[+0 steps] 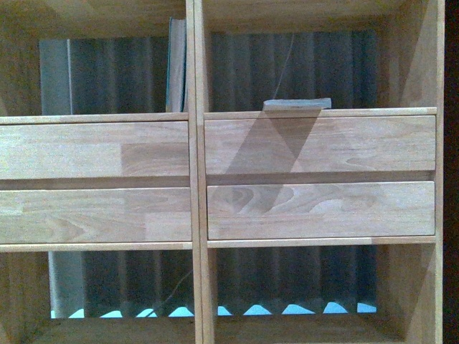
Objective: Organize books on shelf
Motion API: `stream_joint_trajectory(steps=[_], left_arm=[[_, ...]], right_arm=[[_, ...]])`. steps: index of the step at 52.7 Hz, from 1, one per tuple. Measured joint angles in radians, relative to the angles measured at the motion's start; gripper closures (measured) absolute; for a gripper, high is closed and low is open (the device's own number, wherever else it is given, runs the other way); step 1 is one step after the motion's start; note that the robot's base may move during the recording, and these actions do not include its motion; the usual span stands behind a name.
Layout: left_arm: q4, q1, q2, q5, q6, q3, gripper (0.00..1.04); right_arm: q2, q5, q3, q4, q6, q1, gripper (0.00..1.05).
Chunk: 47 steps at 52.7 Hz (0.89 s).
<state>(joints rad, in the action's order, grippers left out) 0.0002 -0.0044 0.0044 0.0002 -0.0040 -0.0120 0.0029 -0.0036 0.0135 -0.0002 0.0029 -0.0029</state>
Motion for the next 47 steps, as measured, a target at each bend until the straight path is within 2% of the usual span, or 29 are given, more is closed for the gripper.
stream_joint_trajectory(steps=[47], left_arm=[[0.0, 0.0, 0.0, 0.0, 0.0, 0.0, 0.07]], right_arm=[[0.0, 0.001, 0.0, 0.0, 0.0, 0.0, 0.07]])
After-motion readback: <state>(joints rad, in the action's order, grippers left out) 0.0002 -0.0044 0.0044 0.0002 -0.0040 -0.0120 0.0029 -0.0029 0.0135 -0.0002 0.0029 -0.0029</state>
